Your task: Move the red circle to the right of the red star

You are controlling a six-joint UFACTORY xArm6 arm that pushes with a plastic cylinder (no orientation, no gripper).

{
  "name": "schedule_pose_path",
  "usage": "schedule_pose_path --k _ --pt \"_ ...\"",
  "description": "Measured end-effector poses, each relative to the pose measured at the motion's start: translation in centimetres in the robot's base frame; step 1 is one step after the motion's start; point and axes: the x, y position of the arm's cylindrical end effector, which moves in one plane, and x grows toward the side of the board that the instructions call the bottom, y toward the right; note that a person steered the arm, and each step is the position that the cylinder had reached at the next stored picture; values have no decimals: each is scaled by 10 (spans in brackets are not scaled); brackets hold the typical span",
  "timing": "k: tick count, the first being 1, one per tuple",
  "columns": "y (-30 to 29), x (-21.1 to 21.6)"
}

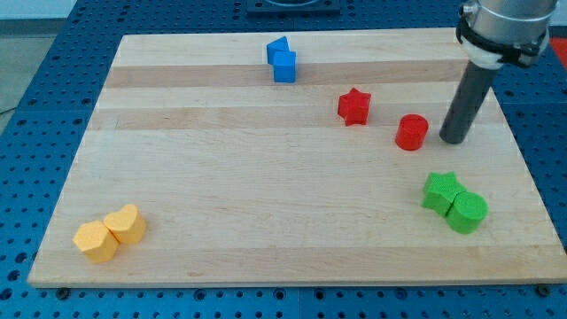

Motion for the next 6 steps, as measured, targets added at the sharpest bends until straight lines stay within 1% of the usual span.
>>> schedule_pose_path --k 1,2,3,4,5,6 --pt "-27 10" --pt "-110 -14" --pt "-179 -41" --pt "-186 -26" --pt "-167 -9" --pt "-116 9"
